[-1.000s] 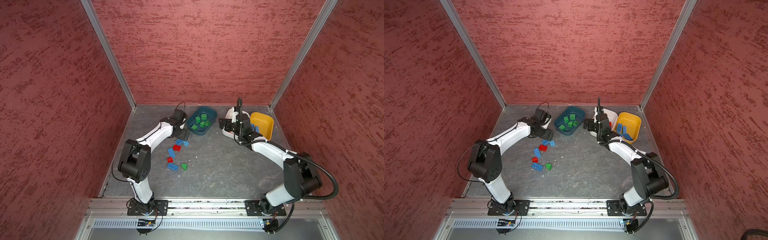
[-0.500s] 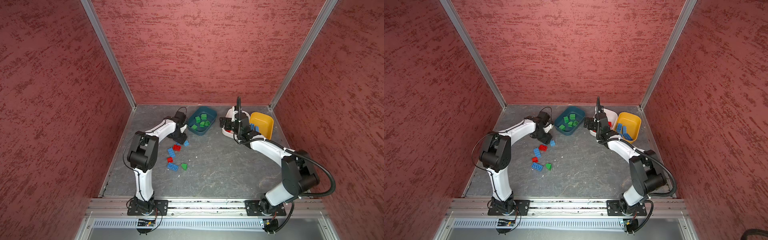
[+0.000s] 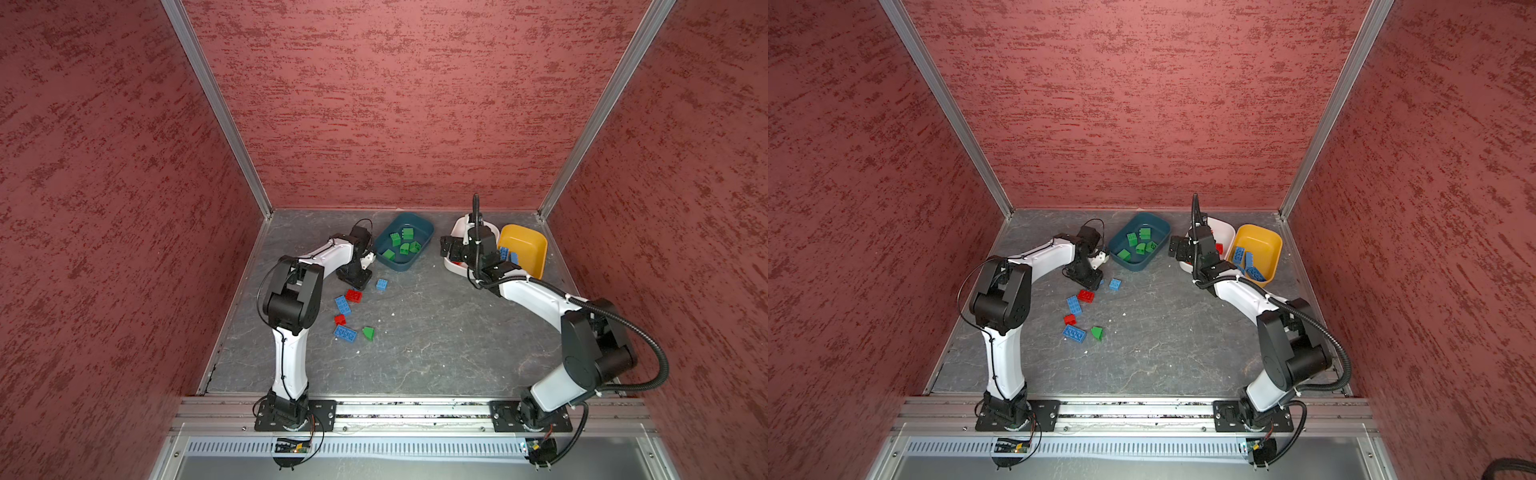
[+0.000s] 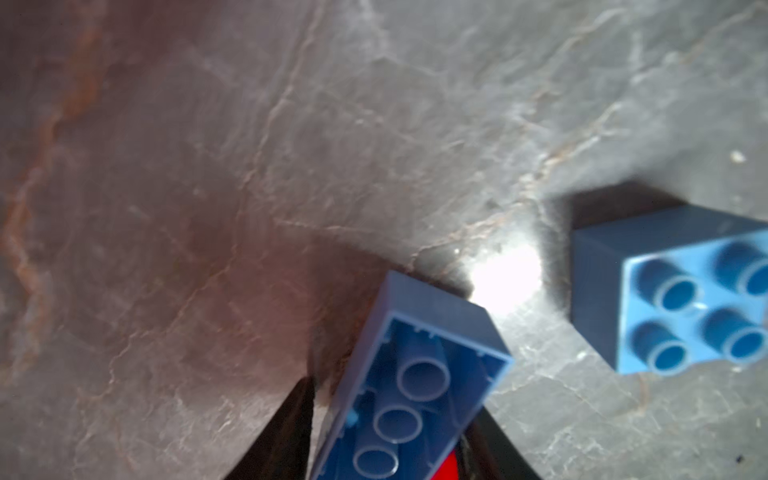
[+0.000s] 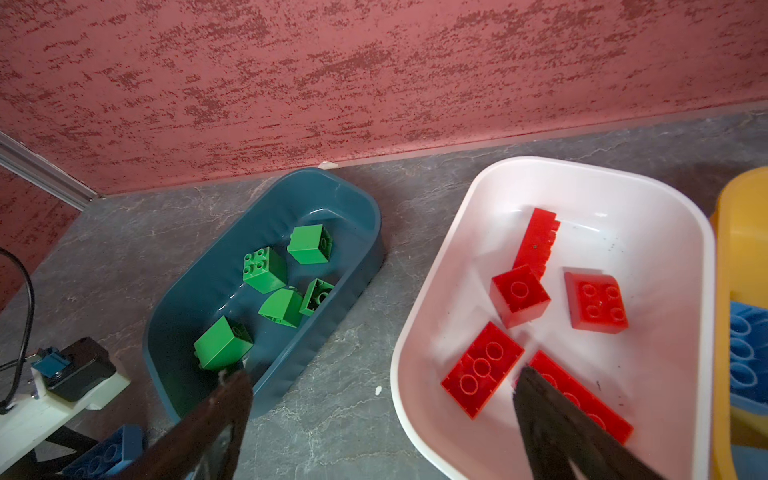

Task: Sort the legos into containers by color

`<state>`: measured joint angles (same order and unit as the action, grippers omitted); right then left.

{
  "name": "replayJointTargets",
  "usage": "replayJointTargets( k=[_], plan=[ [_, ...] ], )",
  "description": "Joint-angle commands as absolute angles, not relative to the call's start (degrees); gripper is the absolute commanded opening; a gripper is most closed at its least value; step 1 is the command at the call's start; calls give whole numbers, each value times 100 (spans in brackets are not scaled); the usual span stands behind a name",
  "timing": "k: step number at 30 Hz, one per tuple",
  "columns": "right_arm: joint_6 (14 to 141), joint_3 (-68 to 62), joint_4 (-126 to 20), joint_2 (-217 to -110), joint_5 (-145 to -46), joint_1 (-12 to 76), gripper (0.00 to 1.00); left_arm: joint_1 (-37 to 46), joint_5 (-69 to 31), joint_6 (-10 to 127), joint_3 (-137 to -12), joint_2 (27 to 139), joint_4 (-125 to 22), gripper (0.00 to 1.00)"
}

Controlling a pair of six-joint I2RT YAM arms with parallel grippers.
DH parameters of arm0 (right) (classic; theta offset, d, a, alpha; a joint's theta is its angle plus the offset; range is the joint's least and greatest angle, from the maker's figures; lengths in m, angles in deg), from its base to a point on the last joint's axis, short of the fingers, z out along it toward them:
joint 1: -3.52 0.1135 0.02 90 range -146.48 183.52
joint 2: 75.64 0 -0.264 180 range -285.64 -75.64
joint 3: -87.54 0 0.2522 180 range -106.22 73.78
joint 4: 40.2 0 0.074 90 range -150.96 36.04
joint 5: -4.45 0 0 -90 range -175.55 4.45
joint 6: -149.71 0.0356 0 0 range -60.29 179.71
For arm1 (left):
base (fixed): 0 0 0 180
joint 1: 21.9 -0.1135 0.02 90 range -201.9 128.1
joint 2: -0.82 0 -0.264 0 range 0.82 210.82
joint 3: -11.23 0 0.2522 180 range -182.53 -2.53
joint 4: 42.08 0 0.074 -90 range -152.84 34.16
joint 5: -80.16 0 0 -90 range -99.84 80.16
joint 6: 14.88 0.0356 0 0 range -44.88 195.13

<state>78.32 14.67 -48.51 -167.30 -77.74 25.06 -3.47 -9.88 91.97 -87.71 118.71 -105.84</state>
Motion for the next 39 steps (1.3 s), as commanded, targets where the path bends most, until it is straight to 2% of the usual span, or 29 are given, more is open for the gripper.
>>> replayJointTargets(
  k=[1,5,8,10,13,18,23,26,36,39],
  plan=[
    [7842,1268,-4895,-16772,-7621,2488,99,-319,-1300,9184,-8703,11801,-10441,42],
    [7874,1309,-4833,-16766,-7687,2487,99,-301,-1433,9092,-8596,11631,-10287,32],
    [7919,1385,-4684,-16741,-8016,2488,99,-296,-1599,8966,-8503,11417,-10126,24],
    [8026,1432,-4559,-16724,-8343,2481,99,-286,-1812,8874,-8362,11154,-9923,21],
    [8233,1424,-4458,-16783,-9186,2479,99,-270,-2309,8763,-7942,10618,-9284,19],
    [8790,1357,-4078,-17040,-10737,2480,95,-229,-3422,8668,-7723,10062,-8652,1],
    [9477,1212,-3524,-17336,-12292,2496,84,66,-3907,8866,-7700,9815,-8219,0],
    [9843,1239,-2920,-17462,-12974,2553,79,370,-3720,9199,-7591,9719,-7824,0],
    [9812,1117,-3115,-17775,-13101,2669,58,644,-3516,9559,-7802,9829,-7448,0],
    [9950,1104,-2963,-17832,-13225,2670,46,704,-3536,9600,-7856,9888,-7475,0]
  ],
)
